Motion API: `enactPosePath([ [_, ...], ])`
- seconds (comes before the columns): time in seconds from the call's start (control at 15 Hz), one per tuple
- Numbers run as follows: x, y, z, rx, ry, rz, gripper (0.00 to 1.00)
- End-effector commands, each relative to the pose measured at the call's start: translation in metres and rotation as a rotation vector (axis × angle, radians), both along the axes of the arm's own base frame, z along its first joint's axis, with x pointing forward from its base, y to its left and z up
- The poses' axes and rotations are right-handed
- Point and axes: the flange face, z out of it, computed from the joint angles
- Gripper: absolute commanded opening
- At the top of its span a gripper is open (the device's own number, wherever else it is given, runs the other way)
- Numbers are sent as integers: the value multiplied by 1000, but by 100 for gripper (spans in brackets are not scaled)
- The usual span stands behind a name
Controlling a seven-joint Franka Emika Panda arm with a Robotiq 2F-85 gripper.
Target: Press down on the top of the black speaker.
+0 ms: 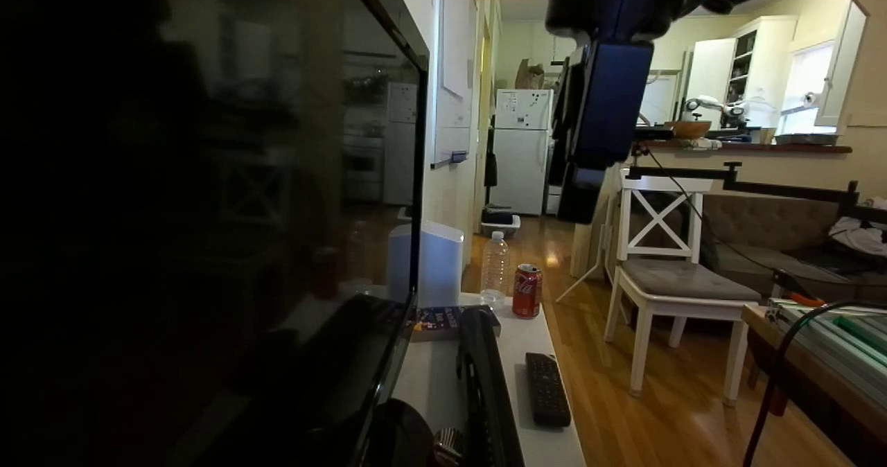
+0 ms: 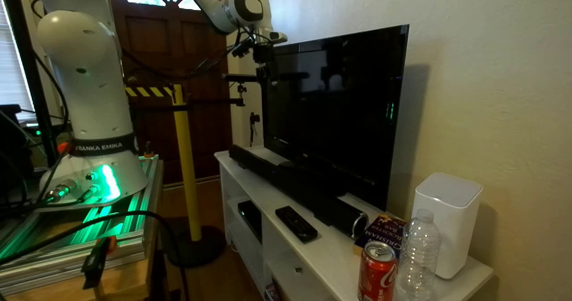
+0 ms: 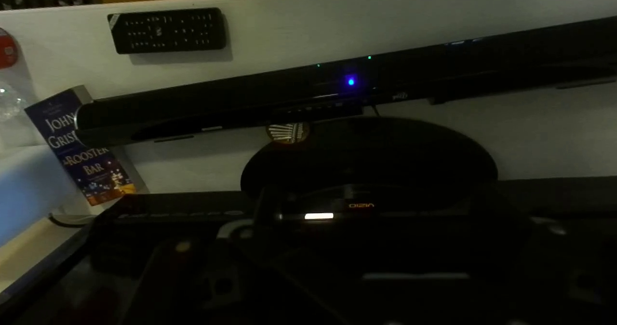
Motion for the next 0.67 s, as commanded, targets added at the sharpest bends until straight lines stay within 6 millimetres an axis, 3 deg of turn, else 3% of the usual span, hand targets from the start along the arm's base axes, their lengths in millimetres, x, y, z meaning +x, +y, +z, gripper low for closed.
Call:
enactPosePath([
  [0.0,21,-14,-42,18,35,50,100],
  [0.07,26,-18,-54,30,37,55,75],
  [0.2,36,-27,-78,45,48,78,66],
  [0.6,48,-46,-148,51,83,109,22],
])
